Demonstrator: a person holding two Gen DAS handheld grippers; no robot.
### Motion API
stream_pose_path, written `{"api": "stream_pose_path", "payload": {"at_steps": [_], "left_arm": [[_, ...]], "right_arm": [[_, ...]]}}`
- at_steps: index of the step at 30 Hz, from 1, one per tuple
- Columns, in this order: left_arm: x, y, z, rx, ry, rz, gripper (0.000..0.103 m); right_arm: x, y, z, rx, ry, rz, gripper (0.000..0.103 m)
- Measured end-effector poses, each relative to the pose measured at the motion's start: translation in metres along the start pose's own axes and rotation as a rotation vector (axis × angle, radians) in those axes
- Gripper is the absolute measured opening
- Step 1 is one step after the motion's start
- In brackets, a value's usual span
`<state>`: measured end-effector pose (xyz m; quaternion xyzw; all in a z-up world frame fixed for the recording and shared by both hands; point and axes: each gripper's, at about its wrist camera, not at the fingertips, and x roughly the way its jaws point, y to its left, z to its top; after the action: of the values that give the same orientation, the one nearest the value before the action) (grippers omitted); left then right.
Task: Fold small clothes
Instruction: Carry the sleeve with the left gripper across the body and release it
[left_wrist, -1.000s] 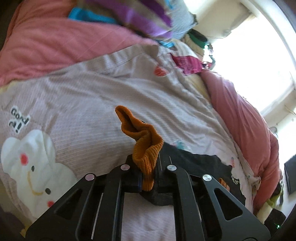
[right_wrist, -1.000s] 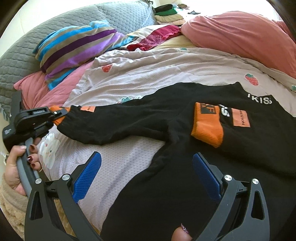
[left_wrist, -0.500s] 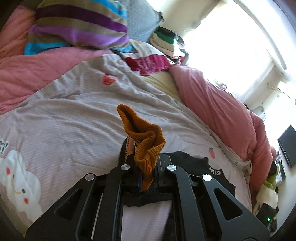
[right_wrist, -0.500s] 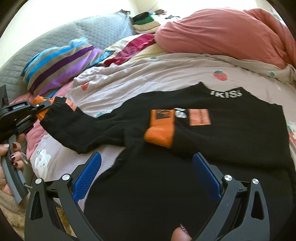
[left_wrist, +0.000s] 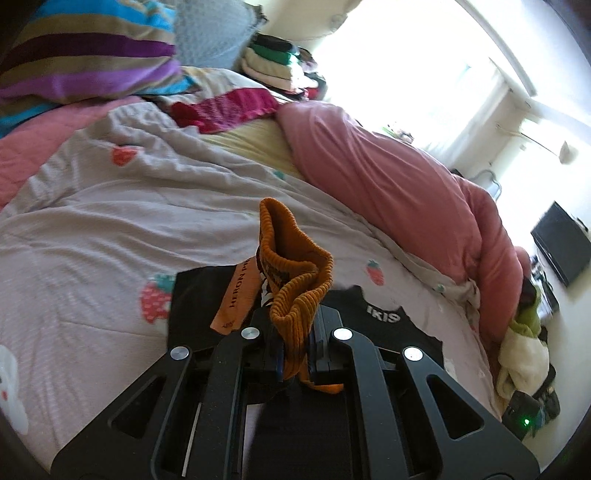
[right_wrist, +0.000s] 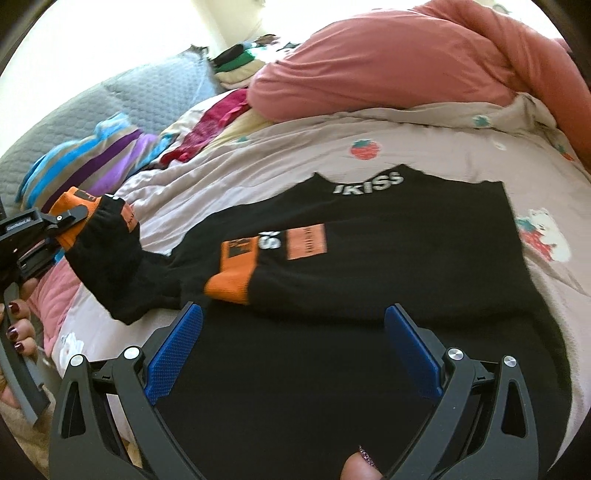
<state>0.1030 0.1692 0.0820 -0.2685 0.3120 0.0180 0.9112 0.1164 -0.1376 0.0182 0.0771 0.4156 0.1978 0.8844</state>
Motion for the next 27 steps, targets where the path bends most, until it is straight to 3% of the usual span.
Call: {"api": "stream_pose_path", "payload": {"at_steps": [13,27], "left_arm": [[0.042,-0.074,-0.032,0.133,0.128,-0.1,0.003],[0.09,-0.113,-0.085,0.232,0.283,-0.139,0.003]], "right_arm": [[-0.016,-0.062,0.004,0.115,-0.044,-0.088,0.098],[-0.036,-0.122,-0.003,0.194,-0.066,-0.187,0.098]]}}
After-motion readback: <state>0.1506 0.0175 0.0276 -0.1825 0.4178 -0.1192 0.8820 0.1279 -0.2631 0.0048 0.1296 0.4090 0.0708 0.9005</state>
